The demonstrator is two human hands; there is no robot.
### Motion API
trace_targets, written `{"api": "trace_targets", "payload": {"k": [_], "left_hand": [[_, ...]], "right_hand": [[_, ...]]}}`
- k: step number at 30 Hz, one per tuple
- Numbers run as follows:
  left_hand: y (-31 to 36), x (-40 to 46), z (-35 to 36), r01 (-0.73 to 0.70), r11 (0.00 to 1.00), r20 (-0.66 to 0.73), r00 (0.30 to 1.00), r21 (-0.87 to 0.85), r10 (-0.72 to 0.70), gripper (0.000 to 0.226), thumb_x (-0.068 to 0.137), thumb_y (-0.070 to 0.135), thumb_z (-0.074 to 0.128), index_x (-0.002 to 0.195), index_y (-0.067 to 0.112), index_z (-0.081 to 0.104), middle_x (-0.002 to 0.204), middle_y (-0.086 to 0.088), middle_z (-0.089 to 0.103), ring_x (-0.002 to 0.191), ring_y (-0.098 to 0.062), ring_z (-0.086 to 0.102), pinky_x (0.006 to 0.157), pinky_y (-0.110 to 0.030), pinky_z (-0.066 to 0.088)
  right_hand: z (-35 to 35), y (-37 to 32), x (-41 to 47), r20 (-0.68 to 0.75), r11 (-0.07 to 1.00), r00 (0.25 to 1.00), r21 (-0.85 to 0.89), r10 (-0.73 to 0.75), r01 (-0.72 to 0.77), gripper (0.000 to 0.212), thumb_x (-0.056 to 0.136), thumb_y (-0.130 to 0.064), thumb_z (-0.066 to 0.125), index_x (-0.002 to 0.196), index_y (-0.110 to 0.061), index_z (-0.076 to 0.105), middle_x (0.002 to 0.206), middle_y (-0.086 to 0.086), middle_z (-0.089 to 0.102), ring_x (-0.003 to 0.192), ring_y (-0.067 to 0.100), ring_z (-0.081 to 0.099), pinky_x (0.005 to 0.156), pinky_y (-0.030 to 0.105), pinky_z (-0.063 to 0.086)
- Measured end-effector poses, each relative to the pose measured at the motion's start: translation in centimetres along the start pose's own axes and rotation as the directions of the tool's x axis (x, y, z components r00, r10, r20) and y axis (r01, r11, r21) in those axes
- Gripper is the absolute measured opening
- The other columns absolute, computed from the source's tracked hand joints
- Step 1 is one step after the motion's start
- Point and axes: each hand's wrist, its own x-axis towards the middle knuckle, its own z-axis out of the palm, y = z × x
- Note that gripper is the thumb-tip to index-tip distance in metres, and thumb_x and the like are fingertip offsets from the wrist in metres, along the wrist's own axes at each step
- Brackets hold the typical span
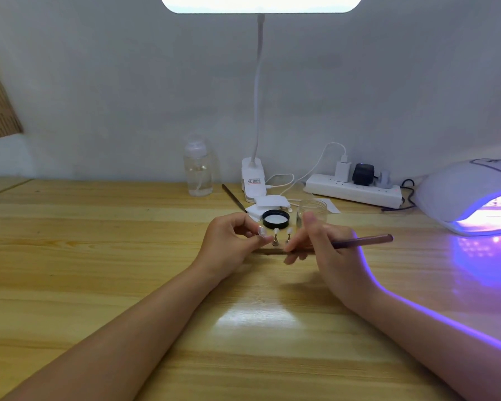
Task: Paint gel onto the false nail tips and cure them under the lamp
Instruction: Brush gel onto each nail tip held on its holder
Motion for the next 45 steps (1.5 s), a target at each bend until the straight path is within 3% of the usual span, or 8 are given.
{"api": "trace_targets", "payload": {"k": [6, 12, 18, 23, 31, 35, 39, 45], "left_hand": [[-0.2, 0.1, 0.2, 0.078, 0.994, 0.006, 0.997, 0.073, -0.079, 0.026, 0.067, 0.012, 0.079, 0.058, 0.022, 0.057, 0.062, 0.01, 0.058, 0.051, 0.004, 0.049, 0.054, -0.007, 0.039], [-0.2, 0.5, 0.5, 0.132, 0.982, 0.032, 0.99, 0.138, -0.138, 0.02, 0.066, 0.019, 0.08, 0.062, 0.021, 0.061, 0.068, 0.006, 0.062, 0.06, -0.006, 0.05, 0.067, -0.028, 0.045], [-0.1, 0.6, 0.6, 0.168, 0.973, 0.024, 0.984, 0.157, -0.174, 0.018, 0.066, 0.023, 0.08, 0.062, 0.023, 0.063, 0.066, 0.007, 0.063, 0.062, -0.009, 0.053, 0.075, -0.036, 0.048], [0.1, 0.6, 0.4, 0.179, 0.973, 0.042, 0.981, 0.146, -0.187, 0.015, 0.066, 0.024, 0.08, 0.065, 0.026, 0.066, 0.07, 0.009, 0.065, 0.064, -0.007, 0.055, 0.076, -0.035, 0.049], [-0.1, 0.4, -0.1, 0.197, 0.976, 0.13, 0.969, 0.095, -0.208, 0.017, 0.072, 0.015, 0.076, 0.089, 0.015, 0.071, 0.082, 0.002, 0.069, 0.079, -0.007, 0.061, 0.071, -0.013, 0.046], [0.0, 0.3, -0.1, 0.168, 0.983, 0.13, 0.976, 0.079, -0.177, 0.012, 0.072, 0.009, 0.076, 0.077, 0.019, 0.071, 0.075, 0.006, 0.069, 0.072, -0.003, 0.063, 0.068, -0.009, 0.047], [-0.1, 0.1, -0.2, 0.107, 0.992, 0.124, 0.986, 0.063, -0.114, 0.017, 0.07, 0.007, 0.077, 0.07, 0.023, 0.07, 0.062, 0.013, 0.065, 0.062, 0.005, 0.059, 0.06, -0.006, 0.043], [-0.3, -0.1, 0.0, -0.011, 0.985, 0.084, 0.996, 0.171, -0.003, 0.021, 0.067, 0.019, 0.079, 0.064, 0.035, 0.065, 0.067, 0.014, 0.065, 0.07, 0.0, 0.06, 0.071, -0.02, 0.049]], "right_hand": [[-0.6, 0.2, 0.3, -0.129, 0.989, 0.987, -0.13, -0.092, 0.075, 0.034, 0.088, -0.043, 0.044, 0.074, -0.024, 0.068, 0.074, -0.011, 0.07, 0.076, 0.004, 0.064, 0.07, 0.02, 0.05], [-0.4, 0.3, 0.5, -0.119, 0.981, 0.988, -0.181, -0.098, 0.075, 0.03, 0.088, -0.043, 0.044, 0.075, -0.03, 0.068, 0.075, -0.011, 0.07, 0.081, 0.007, 0.065, 0.078, 0.033, 0.051], [-0.3, 0.5, 1.0, -0.04, 0.915, 0.981, -0.371, -0.188, 0.16, 0.03, 0.086, -0.051, 0.042, 0.088, -0.032, 0.065, 0.082, -0.026, 0.063, 0.087, -0.012, 0.056, 0.073, 0.004, 0.039], [-0.7, 0.4, 1.5, 0.08, 0.802, 0.953, -0.523, -0.291, 0.288, 0.051, 0.09, -0.052, 0.035, 0.086, -0.015, 0.07, 0.078, -0.011, 0.069, 0.077, 0.003, 0.061, 0.079, 0.035, 0.044], [-0.8, 0.9, 1.8, 0.176, 0.671, 0.969, -0.699, -0.172, 0.246, 0.025, 0.091, -0.036, 0.054, 0.108, -0.019, 0.061, 0.102, -0.006, 0.066, 0.1, 0.01, 0.056, 0.087, 0.018, 0.025], [-0.7, 0.9, 1.8, 0.175, 0.687, 0.964, -0.677, -0.199, 0.265, 0.025, 0.092, -0.035, 0.046, 0.102, -0.019, 0.062, 0.092, -0.008, 0.066, 0.091, 0.01, 0.058, 0.089, 0.021, 0.027], [-0.6, 1.2, 1.6, 0.199, 0.629, 0.94, -0.701, -0.277, 0.334, 0.017, 0.079, -0.029, 0.071, 0.089, -0.015, 0.069, 0.086, -0.004, 0.07, 0.087, 0.017, 0.064, 0.089, 0.034, 0.037], [-0.7, 1.0, 1.5, 0.222, 0.562, 0.898, -0.716, -0.379, 0.414, 0.014, 0.068, -0.019, 0.078, 0.078, -0.014, 0.07, 0.073, 0.0, 0.069, 0.077, 0.021, 0.066, 0.087, 0.036, 0.039]]}}
